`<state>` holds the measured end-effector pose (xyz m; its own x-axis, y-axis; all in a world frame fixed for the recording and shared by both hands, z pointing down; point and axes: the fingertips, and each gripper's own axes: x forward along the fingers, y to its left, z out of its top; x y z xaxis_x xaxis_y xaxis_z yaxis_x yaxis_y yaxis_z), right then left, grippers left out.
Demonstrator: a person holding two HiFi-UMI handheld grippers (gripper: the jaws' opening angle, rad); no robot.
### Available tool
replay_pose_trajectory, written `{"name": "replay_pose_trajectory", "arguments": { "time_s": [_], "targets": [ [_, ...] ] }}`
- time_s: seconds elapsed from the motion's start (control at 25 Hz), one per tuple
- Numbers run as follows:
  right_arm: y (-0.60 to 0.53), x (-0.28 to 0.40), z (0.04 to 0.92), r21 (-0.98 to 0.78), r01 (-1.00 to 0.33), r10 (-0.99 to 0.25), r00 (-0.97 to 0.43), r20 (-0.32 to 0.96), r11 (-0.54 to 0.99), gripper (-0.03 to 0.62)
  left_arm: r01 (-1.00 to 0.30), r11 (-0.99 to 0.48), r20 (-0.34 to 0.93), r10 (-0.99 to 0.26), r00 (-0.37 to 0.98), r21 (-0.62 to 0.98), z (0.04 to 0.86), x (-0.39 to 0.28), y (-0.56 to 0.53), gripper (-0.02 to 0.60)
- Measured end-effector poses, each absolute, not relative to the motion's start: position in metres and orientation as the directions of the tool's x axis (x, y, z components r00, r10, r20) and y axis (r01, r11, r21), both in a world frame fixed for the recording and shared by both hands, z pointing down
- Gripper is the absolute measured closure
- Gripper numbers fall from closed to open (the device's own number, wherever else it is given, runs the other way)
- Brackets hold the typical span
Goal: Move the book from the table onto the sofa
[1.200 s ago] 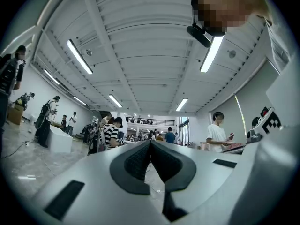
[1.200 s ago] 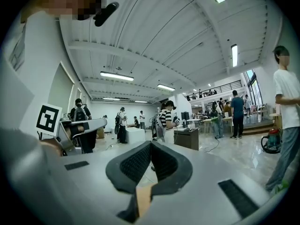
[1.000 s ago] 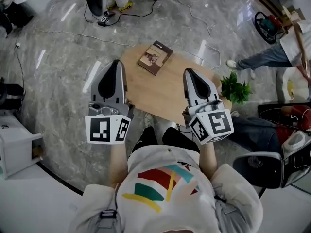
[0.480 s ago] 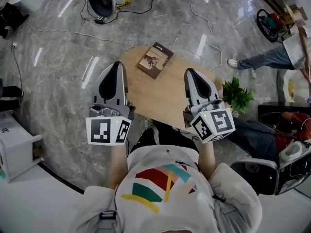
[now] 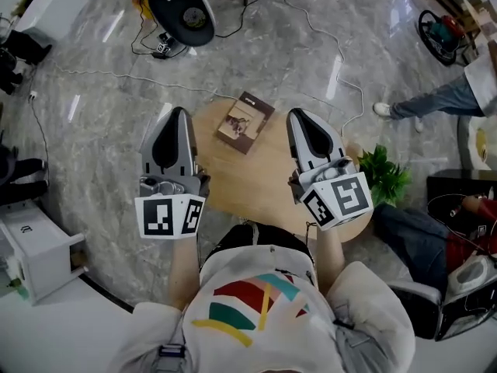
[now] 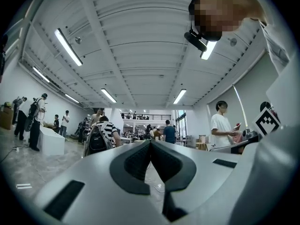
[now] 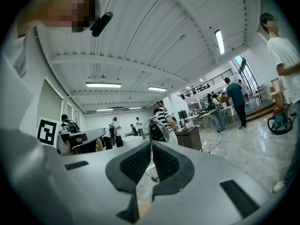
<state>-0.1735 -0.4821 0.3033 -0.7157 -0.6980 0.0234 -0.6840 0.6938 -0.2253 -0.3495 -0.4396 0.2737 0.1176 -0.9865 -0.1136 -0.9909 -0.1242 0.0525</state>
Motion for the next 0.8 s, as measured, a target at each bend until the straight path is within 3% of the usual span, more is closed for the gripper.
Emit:
{"name": "replay_pose_trajectory", "arguments": {
  "time_s": [0.32,0.52,0.8],
  "targets": [
    [-0.553,-0.165,0.343,-0.31,-0.611,-0.64,-0.769,0.013,0.728,0.569,-0.988,-0.15,-0.056,-0.987,0.148,0.037,0.309,-0.339,-0.502,0.575],
    [-0.6,-0.186,0.388,-0.382,-0.523,-0.557,-0.83,0.025,0.762,0.328,-0.984,-0.177,-0.016,-0.984,0.177,0.03,0.356,-0.344,-0.54,0.575],
    [-0.658,-0.215,0.49,-0.596,-0.301,-0.291,-0.95,0.116,0.744,0.318,-0.976,-0.208,0.003,-0.978,0.208,0.059,0.434,-0.355,-0.597,0.575]
  ]
}}
